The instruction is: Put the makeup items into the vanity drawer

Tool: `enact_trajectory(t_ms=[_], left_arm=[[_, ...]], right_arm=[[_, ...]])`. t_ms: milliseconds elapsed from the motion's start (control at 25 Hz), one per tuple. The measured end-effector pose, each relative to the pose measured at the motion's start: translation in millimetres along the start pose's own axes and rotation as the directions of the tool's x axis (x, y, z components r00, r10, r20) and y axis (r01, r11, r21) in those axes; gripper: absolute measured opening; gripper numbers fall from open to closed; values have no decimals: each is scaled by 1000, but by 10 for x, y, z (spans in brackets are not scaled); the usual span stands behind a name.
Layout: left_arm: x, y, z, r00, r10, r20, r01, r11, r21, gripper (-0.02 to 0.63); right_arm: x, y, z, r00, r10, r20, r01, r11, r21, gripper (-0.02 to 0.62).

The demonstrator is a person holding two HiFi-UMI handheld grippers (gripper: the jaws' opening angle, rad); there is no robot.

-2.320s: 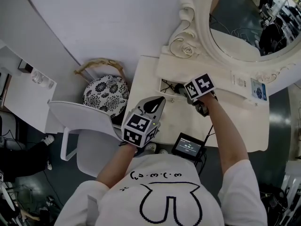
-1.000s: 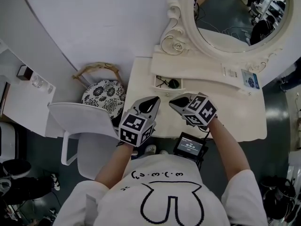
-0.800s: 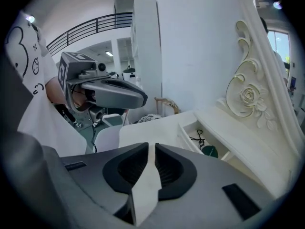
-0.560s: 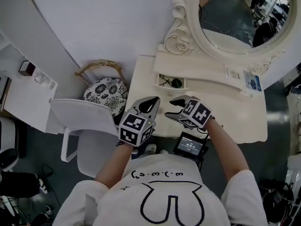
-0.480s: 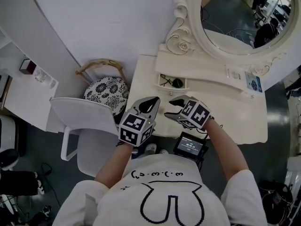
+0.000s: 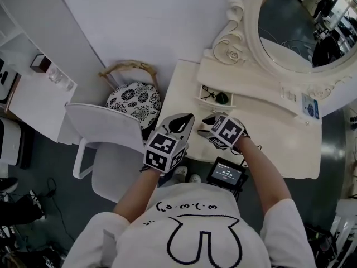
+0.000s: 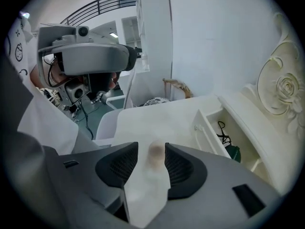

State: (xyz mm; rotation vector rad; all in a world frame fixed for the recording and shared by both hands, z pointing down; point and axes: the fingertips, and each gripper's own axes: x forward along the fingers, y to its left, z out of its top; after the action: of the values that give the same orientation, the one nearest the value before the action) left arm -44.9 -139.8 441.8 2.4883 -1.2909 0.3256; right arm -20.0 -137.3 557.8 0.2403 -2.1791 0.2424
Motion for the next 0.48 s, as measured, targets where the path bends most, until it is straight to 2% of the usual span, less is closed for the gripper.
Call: enact_trajectory(t_ms=[240, 360, 480], left_arm=[[-40, 65, -9, 1000, 16, 4, -16, 1000, -16, -5], [-47, 85, -25, 1000, 23, 7, -23, 999, -24, -6], [-62, 104, -38, 1000, 27, 9, -27, 999, -30, -6]], right_arm=[[165, -74, -21, 998, -3, -64, 5, 1000, 20, 173], [196, -101, -47, 996, -19, -86, 19, 1000, 1, 129], [215, -92, -44, 997, -12, -82, 12, 1000, 2, 126]])
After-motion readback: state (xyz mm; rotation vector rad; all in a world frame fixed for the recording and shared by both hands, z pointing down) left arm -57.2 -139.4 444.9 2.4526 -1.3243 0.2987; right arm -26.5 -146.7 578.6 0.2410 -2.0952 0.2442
